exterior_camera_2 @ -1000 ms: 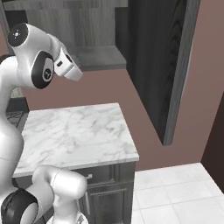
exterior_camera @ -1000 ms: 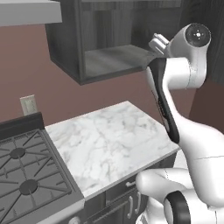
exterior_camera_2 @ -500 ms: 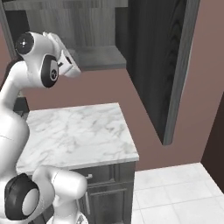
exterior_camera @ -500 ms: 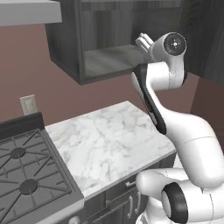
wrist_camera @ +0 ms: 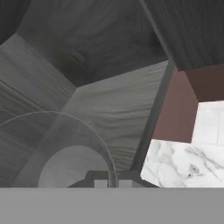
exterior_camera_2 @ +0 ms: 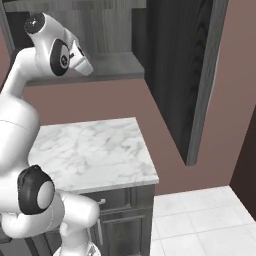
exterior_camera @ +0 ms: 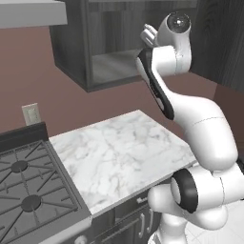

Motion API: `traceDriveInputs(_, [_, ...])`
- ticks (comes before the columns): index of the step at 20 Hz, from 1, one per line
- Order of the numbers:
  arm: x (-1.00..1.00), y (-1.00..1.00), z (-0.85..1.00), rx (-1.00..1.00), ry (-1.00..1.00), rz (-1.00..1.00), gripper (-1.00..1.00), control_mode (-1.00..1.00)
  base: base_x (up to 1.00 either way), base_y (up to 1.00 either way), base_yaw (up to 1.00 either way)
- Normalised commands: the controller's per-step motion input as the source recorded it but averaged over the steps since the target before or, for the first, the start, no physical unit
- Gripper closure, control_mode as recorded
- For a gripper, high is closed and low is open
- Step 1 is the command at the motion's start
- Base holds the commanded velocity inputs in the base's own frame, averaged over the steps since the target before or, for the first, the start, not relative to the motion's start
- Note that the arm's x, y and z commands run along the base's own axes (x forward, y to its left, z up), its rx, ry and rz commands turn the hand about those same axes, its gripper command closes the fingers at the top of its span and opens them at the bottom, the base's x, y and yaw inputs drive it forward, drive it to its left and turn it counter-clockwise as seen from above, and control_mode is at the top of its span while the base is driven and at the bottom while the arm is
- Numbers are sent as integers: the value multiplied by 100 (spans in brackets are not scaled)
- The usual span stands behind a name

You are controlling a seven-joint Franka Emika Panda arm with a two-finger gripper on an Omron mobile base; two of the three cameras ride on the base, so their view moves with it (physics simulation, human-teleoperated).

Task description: Move the glass cup from next to the sink to the open cabinet. Then, move the bowl with the carrot to the fridge to clear the area for faucet cleaning.

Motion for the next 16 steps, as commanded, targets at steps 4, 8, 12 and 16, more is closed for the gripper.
traceDriveInputs(4, [0, 0, -51, 0, 0, 4, 100, -100, 0, 0, 0])
traceDriveInputs(8, [25, 1, -27, 0, 0, 5, 100, -100, 0, 0, 0])
traceDriveInputs(12, [62, 14, -2, 0, 0, 2, 100, -100, 0, 0, 0])
traceDriveInputs(16, [67, 24, 0, 0, 0, 0, 100, -100, 0, 0, 0])
